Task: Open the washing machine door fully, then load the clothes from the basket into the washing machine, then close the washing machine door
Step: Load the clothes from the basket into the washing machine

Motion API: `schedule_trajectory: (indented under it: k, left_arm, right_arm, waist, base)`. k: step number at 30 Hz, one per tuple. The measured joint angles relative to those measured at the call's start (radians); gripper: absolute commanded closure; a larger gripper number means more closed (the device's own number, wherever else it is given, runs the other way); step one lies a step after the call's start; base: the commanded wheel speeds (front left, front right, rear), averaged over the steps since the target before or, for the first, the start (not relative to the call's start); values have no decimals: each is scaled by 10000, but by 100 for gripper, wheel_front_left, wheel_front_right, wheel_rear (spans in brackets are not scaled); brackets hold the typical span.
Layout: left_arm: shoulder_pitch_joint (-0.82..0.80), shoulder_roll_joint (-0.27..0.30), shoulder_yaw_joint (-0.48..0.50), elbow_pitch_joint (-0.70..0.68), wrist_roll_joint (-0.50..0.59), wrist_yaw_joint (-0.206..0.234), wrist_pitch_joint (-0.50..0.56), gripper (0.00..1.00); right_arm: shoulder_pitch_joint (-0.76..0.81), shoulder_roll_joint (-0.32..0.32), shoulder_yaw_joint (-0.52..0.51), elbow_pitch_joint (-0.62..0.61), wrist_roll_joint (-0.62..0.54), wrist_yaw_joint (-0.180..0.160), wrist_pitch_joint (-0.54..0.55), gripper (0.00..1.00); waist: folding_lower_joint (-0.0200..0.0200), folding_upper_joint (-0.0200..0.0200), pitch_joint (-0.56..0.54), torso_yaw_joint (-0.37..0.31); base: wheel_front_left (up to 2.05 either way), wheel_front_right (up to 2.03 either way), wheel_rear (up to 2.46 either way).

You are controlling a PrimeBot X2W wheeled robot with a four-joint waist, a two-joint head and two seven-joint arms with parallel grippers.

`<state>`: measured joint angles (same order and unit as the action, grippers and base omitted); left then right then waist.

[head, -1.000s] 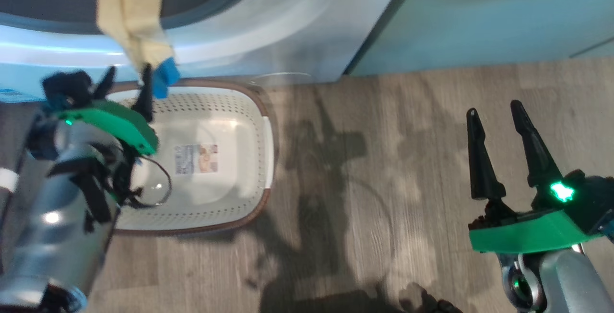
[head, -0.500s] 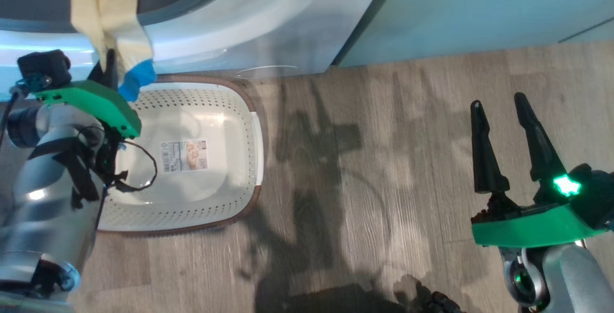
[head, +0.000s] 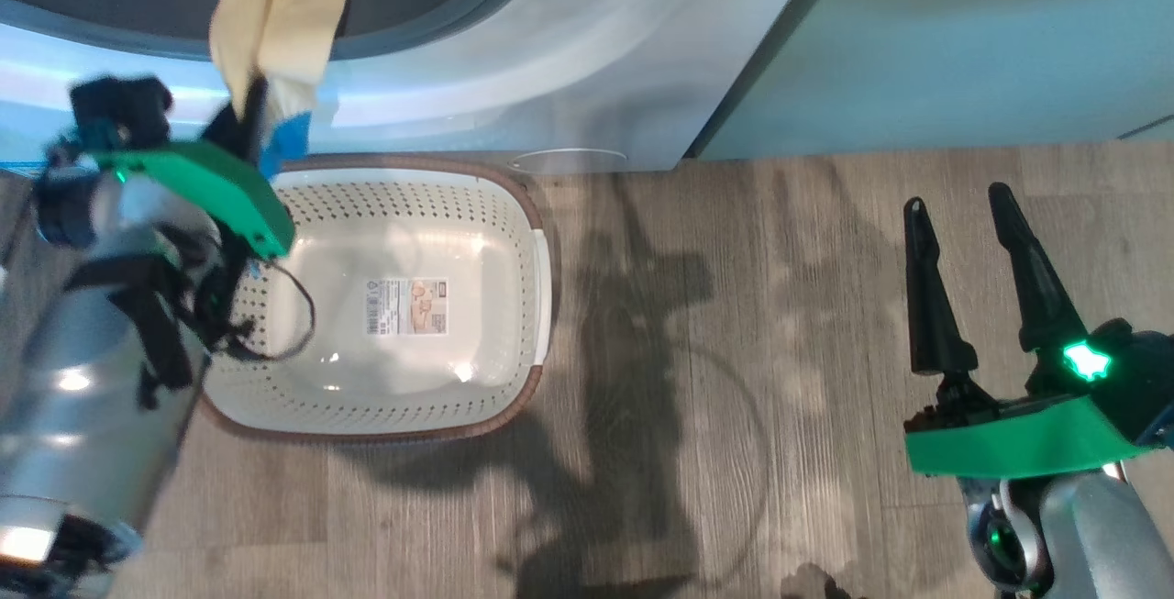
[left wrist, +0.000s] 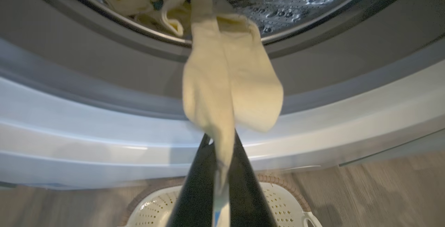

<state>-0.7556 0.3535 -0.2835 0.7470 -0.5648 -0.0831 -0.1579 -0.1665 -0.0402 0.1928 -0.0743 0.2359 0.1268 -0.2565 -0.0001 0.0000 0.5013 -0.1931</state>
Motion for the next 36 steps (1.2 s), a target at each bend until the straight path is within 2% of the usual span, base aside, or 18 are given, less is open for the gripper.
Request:
schedule_trajectory:
  k: [5, 11, 17, 20, 31, 36]
  left_arm:
    - [26, 757, 54, -2004, -21, 265, 1202, 100]
    - [117, 1659, 288, -3992, -90, 872, 2637, 100]
    - [-385, 2405, 474, -4240, -263, 965, 4171, 100]
    - [-1241, 2805, 558, -3998, -305, 959, 4765, 100]
    - [-3686, 3452, 598, -2395, 167, 934, 4771, 100]
    - [-4682, 3676, 598, -1783, 731, 934, 3636, 100]
  right_arm:
    - [200, 0, 36, 4, 8, 0, 0, 0]
    - [246, -2, 159, 12, 203, 0, 0, 0]
    - [170, -2, 401, -23, 437, 0, 0, 0]
    - [159, -2, 474, -29, 637, 0, 0, 0]
    - [-320, 0, 798, -176, 1156, 0, 0, 0]
    - [-357, 0, 945, -219, 1350, 0, 0, 0]
  waist:
    - [-1, 0, -148, -17]
    - [0, 0, -102, -319]
    - [0, 0, 175, -768]
    - [1, 0, 465, -1065]
    - [2, 0, 1410, -1898]
    - [2, 0, 1840, -2268]
  base:
    - [0, 0, 0]
    - [0, 0, 0]
    - [0, 0, 0]
    - [0, 0, 0]
    - [0, 0, 0]
    - [0, 0, 0]
